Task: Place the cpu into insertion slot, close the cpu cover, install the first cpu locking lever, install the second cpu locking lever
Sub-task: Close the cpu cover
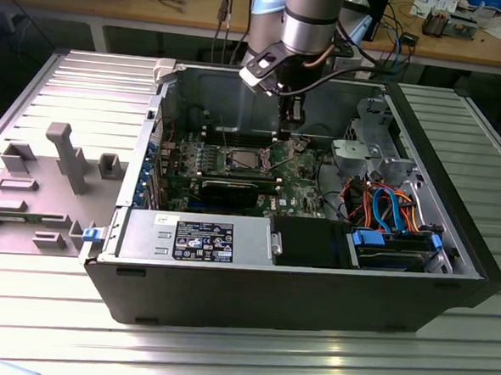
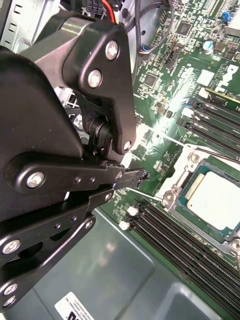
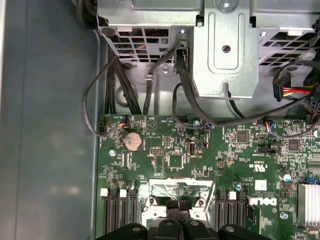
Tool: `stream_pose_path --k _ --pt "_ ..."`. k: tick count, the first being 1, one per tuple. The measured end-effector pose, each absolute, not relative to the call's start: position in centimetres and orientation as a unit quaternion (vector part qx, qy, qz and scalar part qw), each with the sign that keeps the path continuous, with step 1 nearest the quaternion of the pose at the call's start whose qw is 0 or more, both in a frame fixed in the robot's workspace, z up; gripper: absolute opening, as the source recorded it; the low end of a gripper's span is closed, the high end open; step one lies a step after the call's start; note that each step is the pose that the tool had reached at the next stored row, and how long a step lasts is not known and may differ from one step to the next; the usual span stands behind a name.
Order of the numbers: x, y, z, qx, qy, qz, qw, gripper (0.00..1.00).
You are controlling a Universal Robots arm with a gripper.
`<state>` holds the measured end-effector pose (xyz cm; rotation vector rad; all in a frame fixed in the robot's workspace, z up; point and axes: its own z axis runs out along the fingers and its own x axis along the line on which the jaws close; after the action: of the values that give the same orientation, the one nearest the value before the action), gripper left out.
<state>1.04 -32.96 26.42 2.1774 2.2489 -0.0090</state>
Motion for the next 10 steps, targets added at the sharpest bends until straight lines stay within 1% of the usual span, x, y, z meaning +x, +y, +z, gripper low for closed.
stream_pose_path --k 10 --pt "1.84 -32.95 26.41 0.696 0.718 -0.003 0.006 0.11"
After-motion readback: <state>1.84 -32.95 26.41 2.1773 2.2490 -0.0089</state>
